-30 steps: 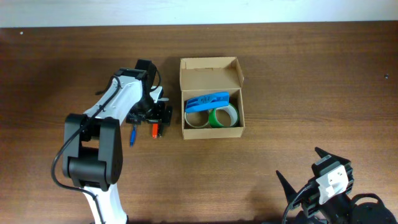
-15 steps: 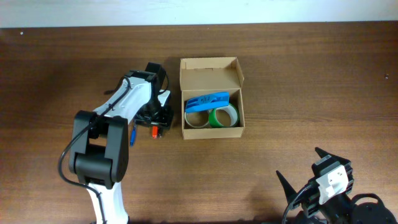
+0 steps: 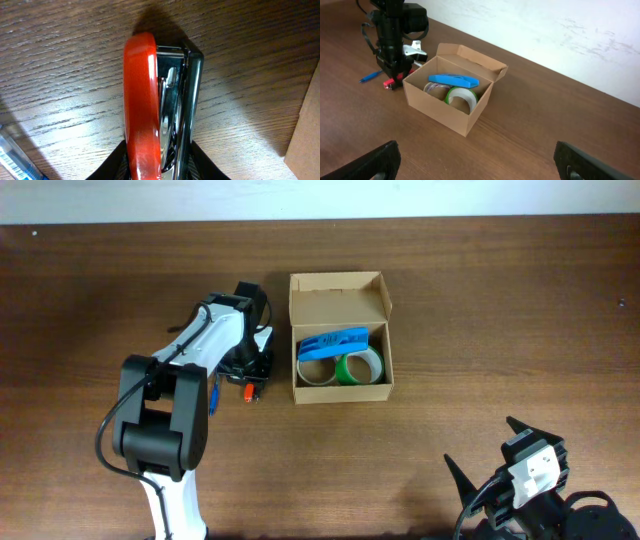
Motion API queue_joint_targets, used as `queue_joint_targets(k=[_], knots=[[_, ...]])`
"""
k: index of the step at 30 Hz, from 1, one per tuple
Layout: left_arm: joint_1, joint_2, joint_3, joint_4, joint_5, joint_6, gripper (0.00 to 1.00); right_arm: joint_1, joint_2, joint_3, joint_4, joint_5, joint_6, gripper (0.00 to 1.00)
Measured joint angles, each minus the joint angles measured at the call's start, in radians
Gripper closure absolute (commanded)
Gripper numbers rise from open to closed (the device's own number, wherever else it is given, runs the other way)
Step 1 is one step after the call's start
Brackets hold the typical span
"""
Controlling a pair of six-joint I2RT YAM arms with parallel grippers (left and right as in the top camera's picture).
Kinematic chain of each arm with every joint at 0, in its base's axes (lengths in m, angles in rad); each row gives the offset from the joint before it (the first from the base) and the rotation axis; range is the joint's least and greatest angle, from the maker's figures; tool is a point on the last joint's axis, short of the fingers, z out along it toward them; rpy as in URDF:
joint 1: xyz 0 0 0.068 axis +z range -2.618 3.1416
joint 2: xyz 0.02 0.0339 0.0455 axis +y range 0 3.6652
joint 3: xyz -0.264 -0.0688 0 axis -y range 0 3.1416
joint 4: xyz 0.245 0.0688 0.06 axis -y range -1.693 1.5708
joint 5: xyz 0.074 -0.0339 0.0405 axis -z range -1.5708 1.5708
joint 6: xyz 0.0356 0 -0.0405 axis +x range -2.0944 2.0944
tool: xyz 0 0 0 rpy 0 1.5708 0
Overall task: Pack container
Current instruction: 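Lift the red stapler and lower it into the box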
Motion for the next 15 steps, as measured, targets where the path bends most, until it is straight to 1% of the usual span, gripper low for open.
queue_joint_targets(k=[2, 9, 12, 15], knots=[[0.0, 0.0, 0.0, 0.0, 0.0, -0.005, 0.81, 0.0, 0.0, 0.0, 0.0, 0.0, -0.001, 0.01], [0.0, -0.023, 0.0, 0.017, 0.0, -0.034, 0.81, 0.0, 0.0, 0.0, 0.0, 0.0, -0.001, 0.01], [0.0, -0.087, 0.0, 0.02, 0.0, -0.046, 0.81, 0.0, 0.0, 0.0, 0.0, 0.0, 0.0, 0.01], [-0.009, -0.195, 0.0, 0.028, -0.001, -0.058, 0.81, 0.0, 0.0, 0.0, 0.0, 0.0, -0.001, 0.01]])
